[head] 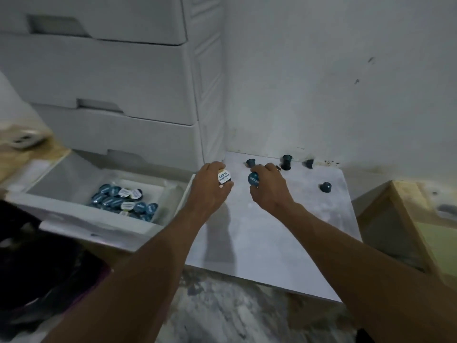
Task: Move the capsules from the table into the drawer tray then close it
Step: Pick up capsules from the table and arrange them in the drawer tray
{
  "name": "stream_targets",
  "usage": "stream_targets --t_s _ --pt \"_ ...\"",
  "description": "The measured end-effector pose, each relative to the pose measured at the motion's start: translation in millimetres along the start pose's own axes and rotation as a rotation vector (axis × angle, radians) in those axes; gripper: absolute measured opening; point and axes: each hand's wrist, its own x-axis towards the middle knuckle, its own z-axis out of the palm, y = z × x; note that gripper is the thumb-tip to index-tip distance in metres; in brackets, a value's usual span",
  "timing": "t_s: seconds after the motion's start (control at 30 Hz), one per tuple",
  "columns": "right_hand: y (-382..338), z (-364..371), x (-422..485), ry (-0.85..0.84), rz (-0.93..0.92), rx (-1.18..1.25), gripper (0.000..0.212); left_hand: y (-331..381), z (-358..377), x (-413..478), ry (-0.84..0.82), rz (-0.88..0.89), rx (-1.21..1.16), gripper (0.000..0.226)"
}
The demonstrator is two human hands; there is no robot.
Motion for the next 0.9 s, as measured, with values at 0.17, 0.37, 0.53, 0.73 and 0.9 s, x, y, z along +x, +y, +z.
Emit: stream_targets --t_s 0.17,0.37,0.53,0.73,0.9 --pt "-69.8 28.3 -0.6 -0.018 -0.101 0.035 0.04 -52.6 -54.1 -16.4 0.049 -0.021 0.09 0.032" --pt "-153.9 75.8 -8.1 0.01 -0.117 0.066 0.037 -119.4 -125.9 -34.3 0.085 0.01 0.084 0.037" --pt "-209.3 109.8 -15.5 0.044 -0.095 0.07 0.037 -169.4 -176.9 -35.7 0.065 0.046 0.1 0.037" --pt "-238.4 135.6 -14.0 0.044 -0.018 0.077 0.039 -207.4 -203.6 -27.8 0.045 0.051 0.093 0.037" --pt "-243.8 151.6 7.8 0.036 0.001 0.054 0.036 -226.2 -202.3 -0.8 -0.008 0.033 0.115 0.036"
